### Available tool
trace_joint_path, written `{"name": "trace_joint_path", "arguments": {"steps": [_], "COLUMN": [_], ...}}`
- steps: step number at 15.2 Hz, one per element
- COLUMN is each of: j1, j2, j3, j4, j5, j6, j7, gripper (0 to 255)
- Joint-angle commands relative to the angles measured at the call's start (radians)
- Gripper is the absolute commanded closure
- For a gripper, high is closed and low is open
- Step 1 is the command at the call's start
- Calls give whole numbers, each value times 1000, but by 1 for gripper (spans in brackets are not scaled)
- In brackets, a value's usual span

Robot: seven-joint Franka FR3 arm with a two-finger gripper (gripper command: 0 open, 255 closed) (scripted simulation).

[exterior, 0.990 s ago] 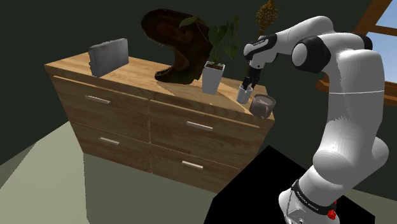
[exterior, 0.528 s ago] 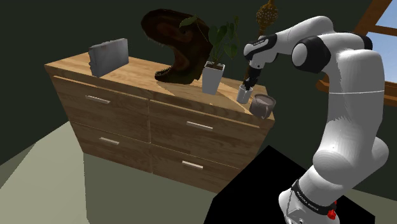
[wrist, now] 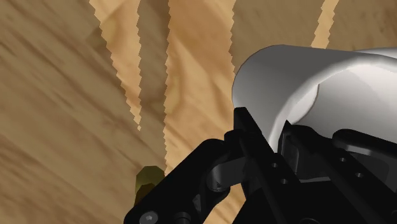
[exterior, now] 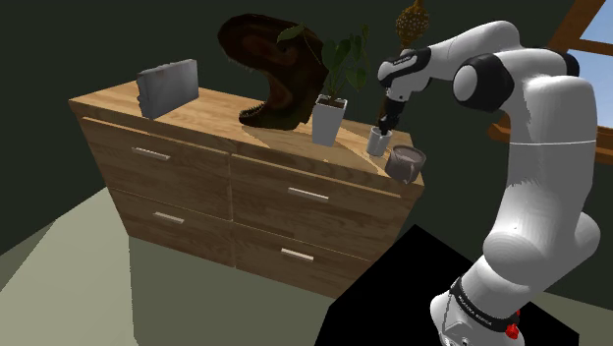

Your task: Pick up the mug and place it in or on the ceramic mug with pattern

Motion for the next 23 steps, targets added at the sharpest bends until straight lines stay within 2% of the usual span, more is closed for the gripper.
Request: {"name": "trace_joint_path", "arguments": {"steps": [1,13,23], "j1": [0,-4,-17], "j2": [-11,-45,-47], "j3": [-3,-12,-15], "j4": [13,125,259], "j5": [-5,-22,-25], "j6": [-24,-167,-300], "j7": [3,18,26], "gripper": [255,255,255]}}
